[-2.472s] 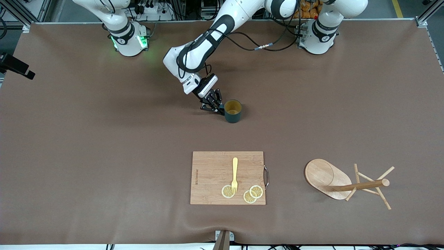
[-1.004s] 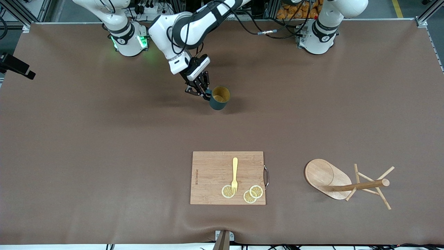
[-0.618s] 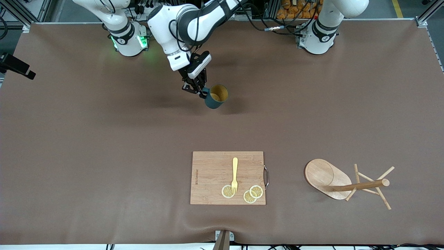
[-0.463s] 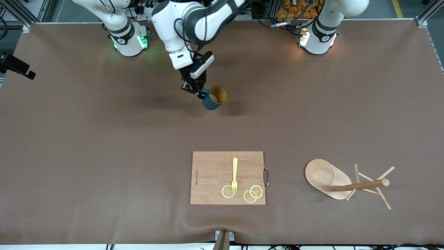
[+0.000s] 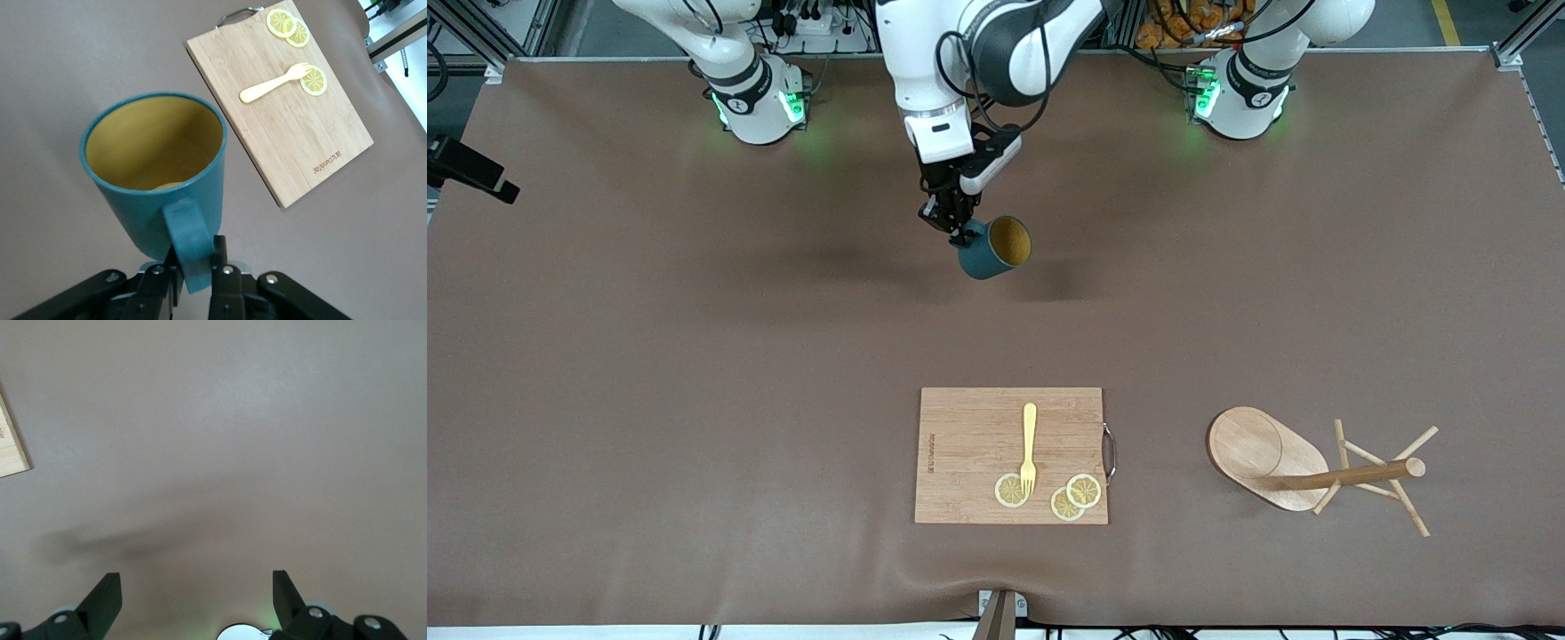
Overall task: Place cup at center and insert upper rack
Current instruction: 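Lift the mug by its handle with the left gripper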
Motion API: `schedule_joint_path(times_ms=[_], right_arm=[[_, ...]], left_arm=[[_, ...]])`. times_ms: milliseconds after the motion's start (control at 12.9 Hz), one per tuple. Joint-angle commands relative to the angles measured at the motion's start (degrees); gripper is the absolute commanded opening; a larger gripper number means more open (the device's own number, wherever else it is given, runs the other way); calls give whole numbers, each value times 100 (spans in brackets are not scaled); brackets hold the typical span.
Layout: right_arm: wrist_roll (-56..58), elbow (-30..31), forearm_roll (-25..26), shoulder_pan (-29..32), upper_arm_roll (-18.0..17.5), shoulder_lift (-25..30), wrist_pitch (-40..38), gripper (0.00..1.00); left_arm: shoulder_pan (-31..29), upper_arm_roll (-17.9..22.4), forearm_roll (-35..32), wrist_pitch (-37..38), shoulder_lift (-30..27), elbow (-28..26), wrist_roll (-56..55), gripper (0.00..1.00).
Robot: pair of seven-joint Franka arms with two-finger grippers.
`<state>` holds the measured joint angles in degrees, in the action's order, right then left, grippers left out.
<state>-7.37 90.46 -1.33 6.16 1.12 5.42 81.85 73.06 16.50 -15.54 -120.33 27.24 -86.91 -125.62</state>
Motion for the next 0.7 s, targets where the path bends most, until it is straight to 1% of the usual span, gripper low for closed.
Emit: schedule_joint_path(times_ms=[0,232,386,541,618], right_arm=[[34,-116,-78,34,-33,-67,-37,100],[34,-116,-78,25,-33,-67,-37,100],[34,-116,-78,25,-33,-67,-37,100],[34,-116,-78,25,-33,-67,-37,100],[34,-116,-78,25,-33,-84,-37,100]], left_arm=[[-107,-59,112,-891,-534,-868,99,0],[-300,-68,208,-1728,-1096,-1678,300,0],[-441,-68,681,-2133,-1492,-2109,826,0],[-581,-68,1173,-2257,-1861,-2444,1468,0],[-730,-68,1445,-2267,-1985,-2523,1871,0]])
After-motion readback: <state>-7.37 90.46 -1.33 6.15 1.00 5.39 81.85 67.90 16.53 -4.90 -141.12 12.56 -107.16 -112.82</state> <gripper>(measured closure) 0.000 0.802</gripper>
